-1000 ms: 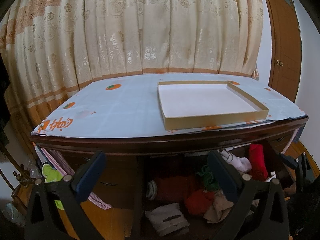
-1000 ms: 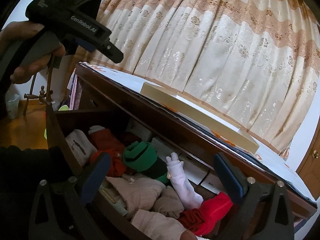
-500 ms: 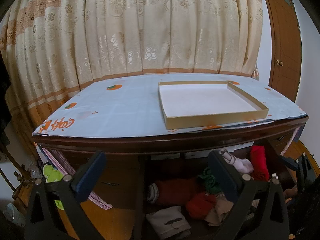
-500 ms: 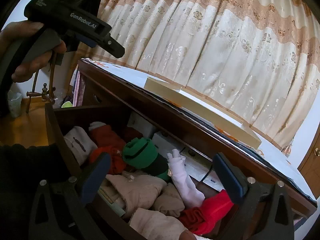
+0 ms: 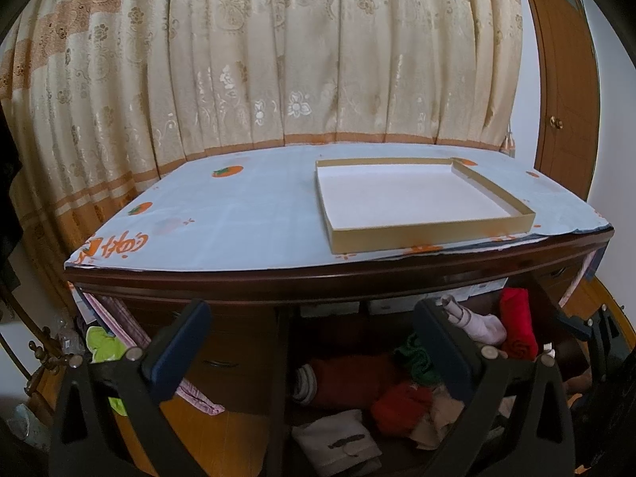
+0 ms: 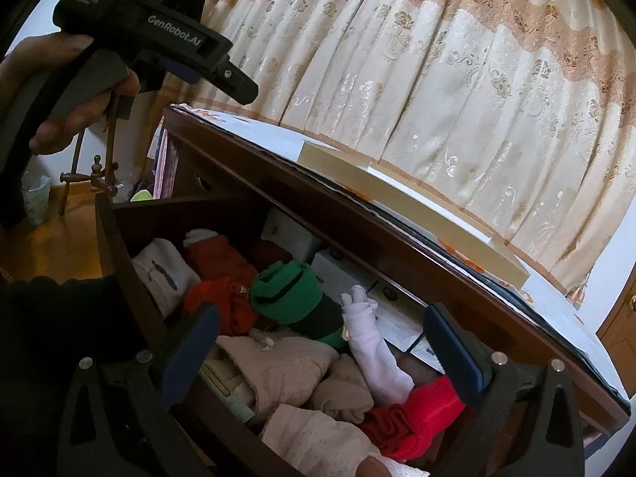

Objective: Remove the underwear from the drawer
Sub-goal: 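Lower both tools toward the open drawer of socks and underwear, then grasp the pink sock with the right tool while the left tool grasps the green sock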

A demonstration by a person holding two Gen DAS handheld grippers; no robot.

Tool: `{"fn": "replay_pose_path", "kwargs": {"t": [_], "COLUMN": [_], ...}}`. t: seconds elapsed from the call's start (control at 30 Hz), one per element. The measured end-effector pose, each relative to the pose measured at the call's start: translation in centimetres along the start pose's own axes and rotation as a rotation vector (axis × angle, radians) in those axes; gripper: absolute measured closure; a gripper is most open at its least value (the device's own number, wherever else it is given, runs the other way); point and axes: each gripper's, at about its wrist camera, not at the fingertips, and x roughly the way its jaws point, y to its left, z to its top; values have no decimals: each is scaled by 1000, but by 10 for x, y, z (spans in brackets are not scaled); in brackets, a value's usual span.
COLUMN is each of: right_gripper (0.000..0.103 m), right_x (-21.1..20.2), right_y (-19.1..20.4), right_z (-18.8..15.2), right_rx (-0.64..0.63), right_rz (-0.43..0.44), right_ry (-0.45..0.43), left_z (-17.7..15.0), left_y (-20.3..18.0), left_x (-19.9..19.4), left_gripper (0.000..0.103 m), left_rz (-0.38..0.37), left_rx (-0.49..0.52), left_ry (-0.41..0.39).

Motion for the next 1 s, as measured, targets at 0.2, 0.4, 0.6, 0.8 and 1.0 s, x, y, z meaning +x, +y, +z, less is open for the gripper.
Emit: {"fn": "replay_pose_path", "kwargs": {"t": [0.2, 0.4, 0.6, 0.8, 1.0], "right_gripper": [0, 0, 0, 0, 0], "right_x": [5, 0, -7, -2, 24], "right_y": [-8, -16, -24, -51, -59], "right_z": [2, 2, 11, 21, 17], "right_rx": [28, 95, 109, 221, 213], "right_rz": [20, 48, 25, 16, -19], "right_ry": [21, 10, -13, 46, 192], "left_z": [-8, -14, -17, -19, -18], "left_y": [1, -1, -7, -15, -34], "left_x": [9, 31, 41, 45, 53], "left_gripper": [0, 0, 0, 0, 0], "left_rz": [3, -5, -16, -44, -104], "left_rx": [10, 10, 25, 41, 80], "left_ry": [27, 75, 91, 104, 127]}}
